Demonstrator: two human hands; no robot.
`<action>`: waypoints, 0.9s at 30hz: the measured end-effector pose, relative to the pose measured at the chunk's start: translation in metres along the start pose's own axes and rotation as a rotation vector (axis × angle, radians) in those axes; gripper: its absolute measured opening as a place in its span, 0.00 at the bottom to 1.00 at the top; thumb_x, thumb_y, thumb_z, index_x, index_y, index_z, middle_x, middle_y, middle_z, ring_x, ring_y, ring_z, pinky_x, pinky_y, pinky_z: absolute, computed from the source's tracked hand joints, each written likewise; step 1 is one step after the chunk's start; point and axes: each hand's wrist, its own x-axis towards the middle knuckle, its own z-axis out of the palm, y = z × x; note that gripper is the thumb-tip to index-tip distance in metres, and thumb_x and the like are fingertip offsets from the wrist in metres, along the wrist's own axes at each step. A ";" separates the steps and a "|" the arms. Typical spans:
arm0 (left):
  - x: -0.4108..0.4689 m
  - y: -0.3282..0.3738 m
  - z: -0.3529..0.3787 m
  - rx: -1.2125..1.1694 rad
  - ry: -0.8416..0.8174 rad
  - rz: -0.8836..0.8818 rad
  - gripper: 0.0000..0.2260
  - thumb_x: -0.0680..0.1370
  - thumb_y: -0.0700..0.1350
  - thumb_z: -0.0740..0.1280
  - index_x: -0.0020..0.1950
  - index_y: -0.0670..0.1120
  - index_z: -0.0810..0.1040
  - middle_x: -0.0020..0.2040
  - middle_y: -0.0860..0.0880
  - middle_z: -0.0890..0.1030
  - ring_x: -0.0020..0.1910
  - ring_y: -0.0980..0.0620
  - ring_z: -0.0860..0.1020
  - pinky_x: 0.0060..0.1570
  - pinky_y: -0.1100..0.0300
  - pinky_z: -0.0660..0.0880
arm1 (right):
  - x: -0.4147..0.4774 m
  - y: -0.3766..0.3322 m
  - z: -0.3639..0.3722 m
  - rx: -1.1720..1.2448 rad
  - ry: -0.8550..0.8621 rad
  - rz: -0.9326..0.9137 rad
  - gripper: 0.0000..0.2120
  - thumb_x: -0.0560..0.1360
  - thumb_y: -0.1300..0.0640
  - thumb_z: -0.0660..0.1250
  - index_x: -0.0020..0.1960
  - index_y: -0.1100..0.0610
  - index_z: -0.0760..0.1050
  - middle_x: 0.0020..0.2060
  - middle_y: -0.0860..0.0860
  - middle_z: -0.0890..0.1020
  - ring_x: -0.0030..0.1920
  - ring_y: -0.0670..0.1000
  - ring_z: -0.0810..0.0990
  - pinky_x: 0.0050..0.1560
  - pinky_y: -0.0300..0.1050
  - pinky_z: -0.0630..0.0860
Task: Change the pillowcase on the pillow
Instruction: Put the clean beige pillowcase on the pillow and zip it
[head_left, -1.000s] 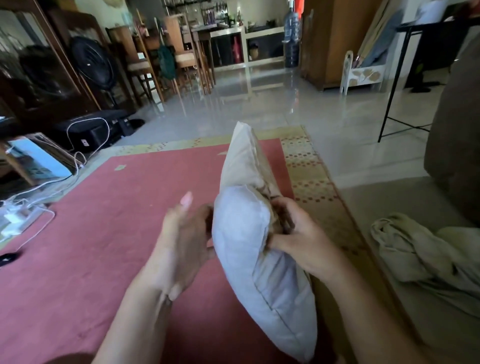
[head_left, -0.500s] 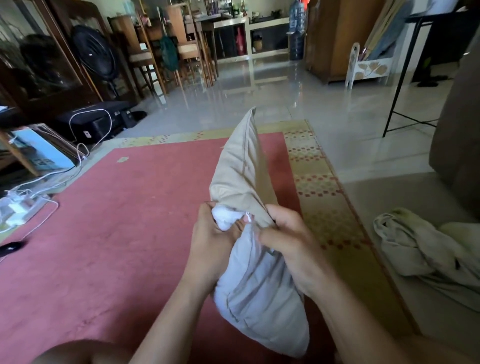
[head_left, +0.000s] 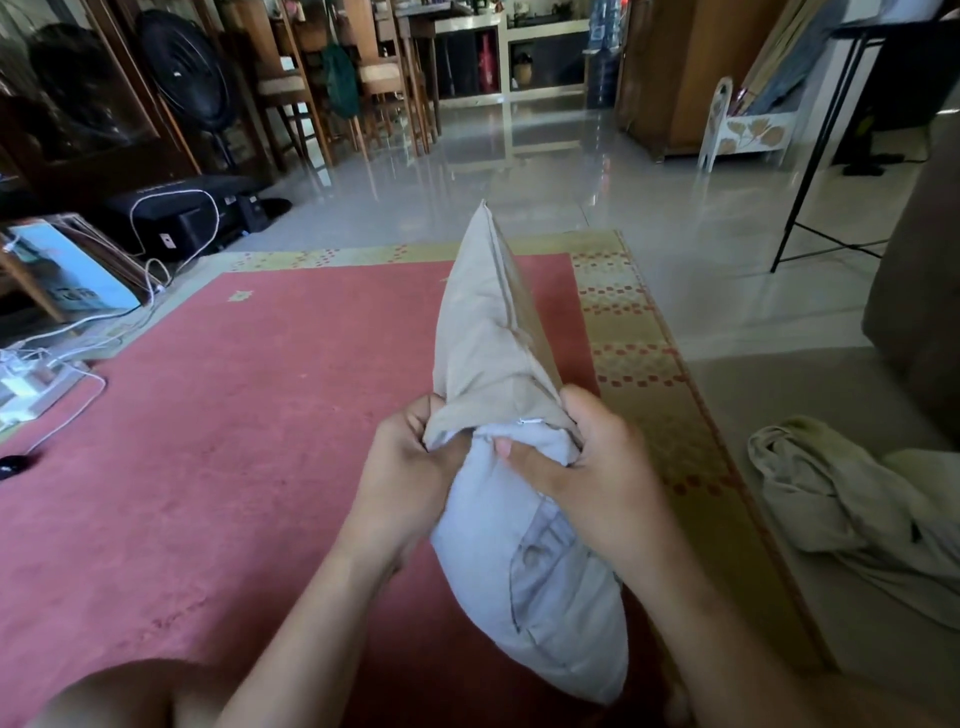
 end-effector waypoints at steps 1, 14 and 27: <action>0.000 0.000 0.006 0.013 0.076 0.048 0.21 0.77 0.32 0.69 0.29 0.50 0.73 0.27 0.52 0.74 0.27 0.59 0.69 0.27 0.64 0.66 | 0.000 0.001 0.003 -0.073 0.090 -0.030 0.23 0.70 0.54 0.77 0.34 0.54 0.60 0.27 0.45 0.65 0.29 0.43 0.65 0.29 0.37 0.63; -0.008 -0.011 0.035 0.363 0.282 0.399 0.08 0.78 0.56 0.70 0.49 0.59 0.71 0.38 0.60 0.73 0.39 0.57 0.75 0.41 0.67 0.70 | 0.012 0.020 -0.006 0.090 0.128 -0.077 0.18 0.68 0.49 0.76 0.42 0.51 0.66 0.30 0.42 0.69 0.32 0.43 0.68 0.35 0.33 0.65; 0.016 -0.034 0.037 0.543 0.459 0.499 0.14 0.80 0.51 0.65 0.40 0.56 0.62 0.36 0.58 0.67 0.39 0.61 0.68 0.41 0.60 0.63 | 0.016 0.025 0.024 0.035 0.195 -0.246 0.19 0.75 0.61 0.70 0.36 0.51 0.60 0.27 0.45 0.62 0.28 0.46 0.61 0.31 0.36 0.61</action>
